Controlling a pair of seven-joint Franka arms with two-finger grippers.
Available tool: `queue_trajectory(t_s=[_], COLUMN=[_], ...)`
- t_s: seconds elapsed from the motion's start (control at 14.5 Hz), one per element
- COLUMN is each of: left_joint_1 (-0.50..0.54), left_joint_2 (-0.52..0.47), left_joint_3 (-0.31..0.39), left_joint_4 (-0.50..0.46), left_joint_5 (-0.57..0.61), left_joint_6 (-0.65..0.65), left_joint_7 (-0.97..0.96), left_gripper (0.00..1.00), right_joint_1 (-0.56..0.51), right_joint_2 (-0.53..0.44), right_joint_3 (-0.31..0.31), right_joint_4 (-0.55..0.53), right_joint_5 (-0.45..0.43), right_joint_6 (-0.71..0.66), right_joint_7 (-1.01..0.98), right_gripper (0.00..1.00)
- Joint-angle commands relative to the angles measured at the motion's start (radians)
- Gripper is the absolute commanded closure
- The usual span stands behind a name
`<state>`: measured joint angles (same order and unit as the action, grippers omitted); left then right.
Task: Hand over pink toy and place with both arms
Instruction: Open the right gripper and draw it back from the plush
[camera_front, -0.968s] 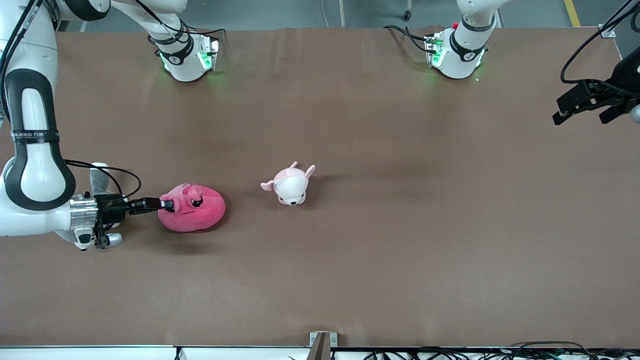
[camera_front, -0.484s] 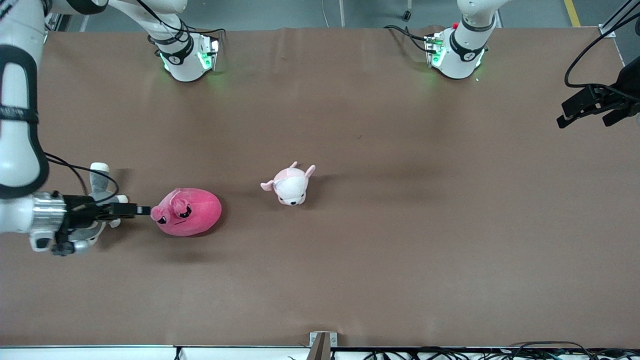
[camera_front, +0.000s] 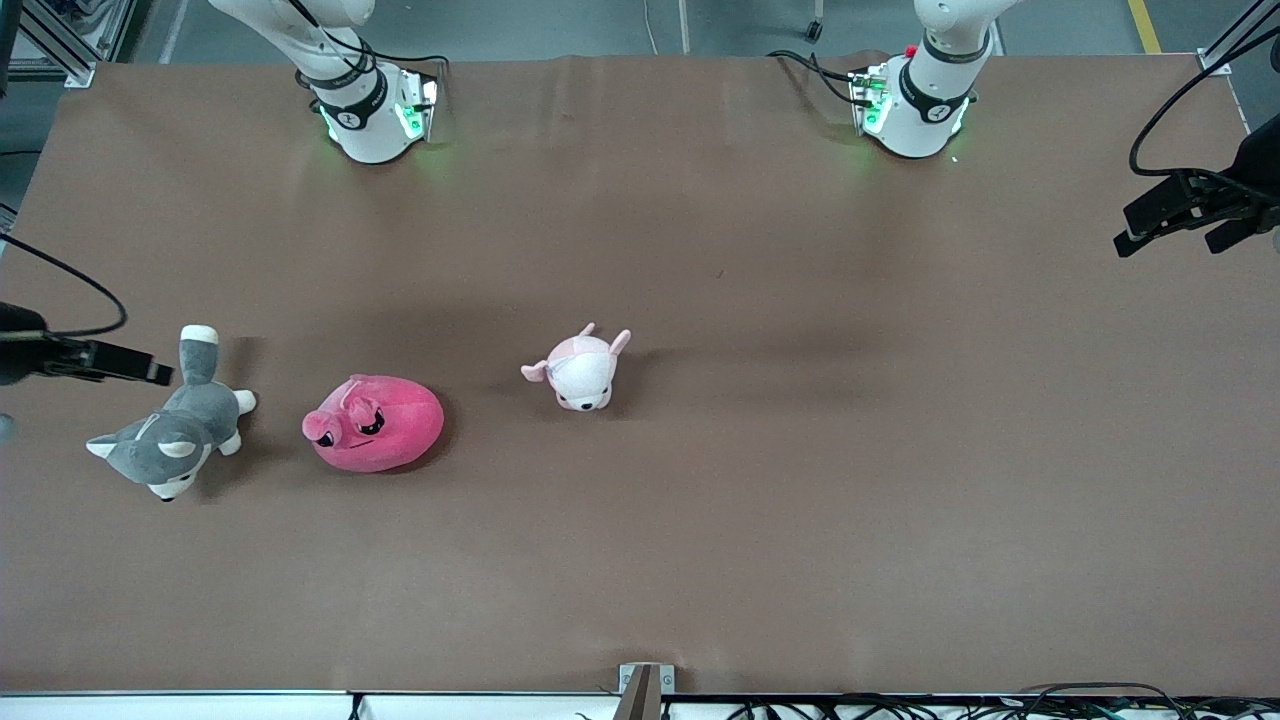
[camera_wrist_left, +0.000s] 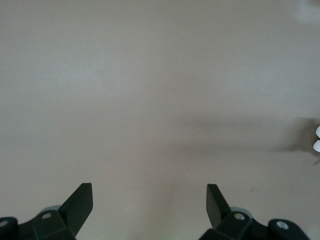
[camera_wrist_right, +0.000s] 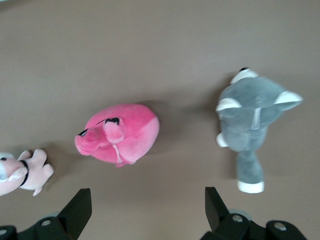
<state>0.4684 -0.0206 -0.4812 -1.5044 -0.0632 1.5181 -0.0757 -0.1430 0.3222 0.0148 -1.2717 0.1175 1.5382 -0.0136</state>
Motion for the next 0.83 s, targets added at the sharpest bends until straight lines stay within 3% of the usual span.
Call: queue_trajectory(t_s=[0.0,0.28,0.41,0.55,0.76], left_joint_1=[-0.078,-0.273,-0.335,-0.402,-0.461], left_joint_2=[-0.001,-0.001,-0.001,-0.002,-0.002], left_joint_3=[0.080,0.274,0.331,0.392,0.446], left_joint_4=[0.001,0.000,0.000,0.000,0.000], left_joint_5=[0.011,0.011,0.011,0.011,0.011], left_joint_6=[0.008,0.007,0.007,0.005,0.005], left_joint_7=[0.017,0.017,0.016,0.013,0.011], left_gripper=[0.00,0.00,0.00,0.00,0.00], right_joint_1=[0.000,0.040,0.054,0.132,0.134], right_joint_2=[-0.047,-0.120,-0.130,-0.187,-0.250], right_joint_3=[0.004,0.002,-0.027,-0.096,-0.096], right_joint_4=[0.020,0.018,0.017,-0.036,-0.145], right_joint_5=[-0.064,-0.091,-0.091,-0.105,-0.105], right_joint_6=[-0.007,-0.066,-0.064,-0.047,0.012], right_joint_7=[0.017,0.024,0.015,0.024,0.024], right_gripper=[0.00,0.00,0.00,0.00,0.00])
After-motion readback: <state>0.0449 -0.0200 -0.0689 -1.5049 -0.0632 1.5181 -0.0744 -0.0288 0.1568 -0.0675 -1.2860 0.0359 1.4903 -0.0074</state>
